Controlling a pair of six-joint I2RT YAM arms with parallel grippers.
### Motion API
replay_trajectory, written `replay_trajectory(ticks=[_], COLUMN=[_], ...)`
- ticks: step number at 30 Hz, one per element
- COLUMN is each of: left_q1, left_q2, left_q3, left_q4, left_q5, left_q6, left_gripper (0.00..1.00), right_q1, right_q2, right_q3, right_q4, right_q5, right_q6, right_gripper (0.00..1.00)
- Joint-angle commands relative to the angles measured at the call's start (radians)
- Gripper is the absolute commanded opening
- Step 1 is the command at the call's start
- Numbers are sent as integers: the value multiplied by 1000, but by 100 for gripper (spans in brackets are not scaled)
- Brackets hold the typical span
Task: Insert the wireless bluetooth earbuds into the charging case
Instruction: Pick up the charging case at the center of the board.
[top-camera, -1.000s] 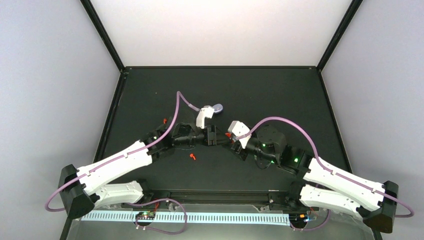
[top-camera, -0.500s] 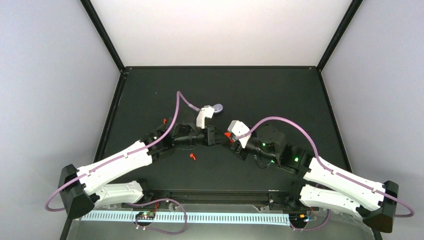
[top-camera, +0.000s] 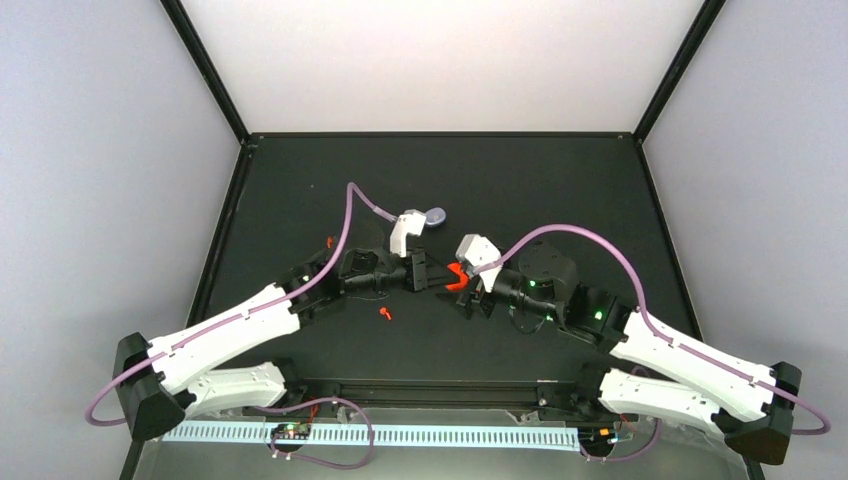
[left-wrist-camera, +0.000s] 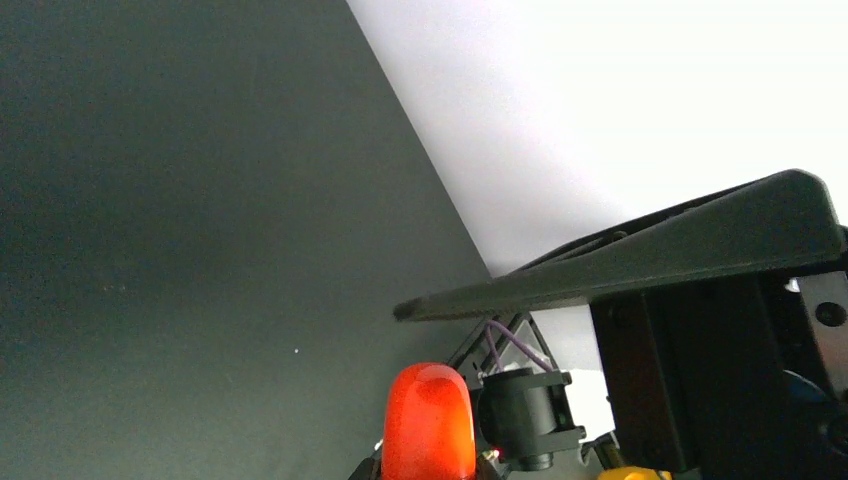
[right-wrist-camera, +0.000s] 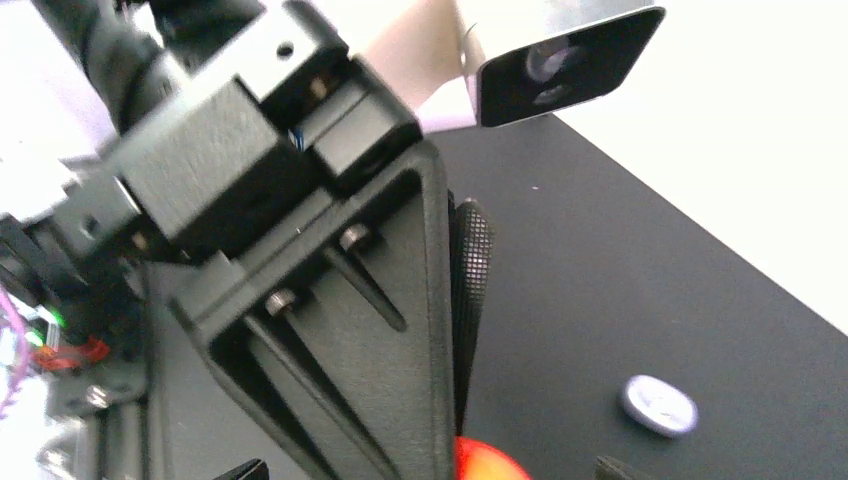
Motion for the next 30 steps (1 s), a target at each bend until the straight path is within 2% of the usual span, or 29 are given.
replay_trajectory(ticks=[1,8,10,14,21,25,30], left_q1=[-1,38,41,41,41,41,41], left_q2=[-65,-220,-289,-462,-672,-698,-668], left_q3=[27,-14,-56,-196,-334,-363,-321], left_q4=[30,53,115,283,396,487,458], left_q5=[-80,-167,-161,-110,13,143,224], left_q6=[18,89,136,243,376,416,456], left_gripper=[2,2,1,1,1,2,2], right_q1=[5,2,-5,-6,-7,-6,34], right_q2=[2,-45,-49,-51,5,76,134], right_q3=[78,182,216,253,334,361,407], right_q4=[-13,-9,-14,10,65,77,37], right_q5=[-89,-84,-98,-203,-410,-480,-519], right_q6=[80,235,292,391,487,515,483], right_gripper=[88,95,96,96,91,87,83])
